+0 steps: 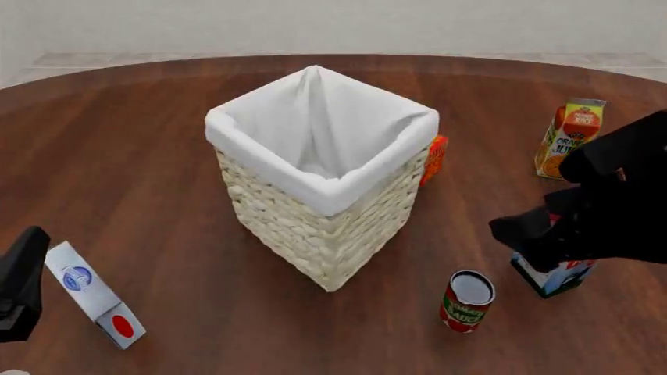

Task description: Pick up the tomato sauce, and put it in the basket.

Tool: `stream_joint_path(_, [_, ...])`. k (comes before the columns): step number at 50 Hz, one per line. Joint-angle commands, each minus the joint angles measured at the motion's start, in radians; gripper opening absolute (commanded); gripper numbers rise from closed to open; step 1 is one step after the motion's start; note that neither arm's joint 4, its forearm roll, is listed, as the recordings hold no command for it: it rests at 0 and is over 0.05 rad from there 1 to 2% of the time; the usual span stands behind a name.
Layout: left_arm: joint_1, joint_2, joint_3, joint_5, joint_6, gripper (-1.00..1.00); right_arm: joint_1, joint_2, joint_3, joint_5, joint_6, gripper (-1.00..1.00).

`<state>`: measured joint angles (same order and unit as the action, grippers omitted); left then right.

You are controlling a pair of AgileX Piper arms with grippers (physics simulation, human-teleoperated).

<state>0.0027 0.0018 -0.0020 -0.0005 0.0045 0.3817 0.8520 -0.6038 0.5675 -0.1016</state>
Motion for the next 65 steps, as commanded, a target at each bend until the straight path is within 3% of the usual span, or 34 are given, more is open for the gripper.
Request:
stream_joint_path(1, [0.000, 0.000, 0.000, 0.000, 0.000, 1.00, 0.028, 0.021, 0.031, -0.007, 0.016, 1.00])
stream_joint_path(18, [0.000, 0.001, -0.001, 0.000, 0.000, 1.00, 0.077, 0.083, 0.077, -0.066, 0.054, 1.00])
stream_joint_path(65, [0.000, 0.001, -0.003, 0.002, 0.000, 1.00, 0.086, 0.214, 0.195, -0.215, 0.069, 1.00])
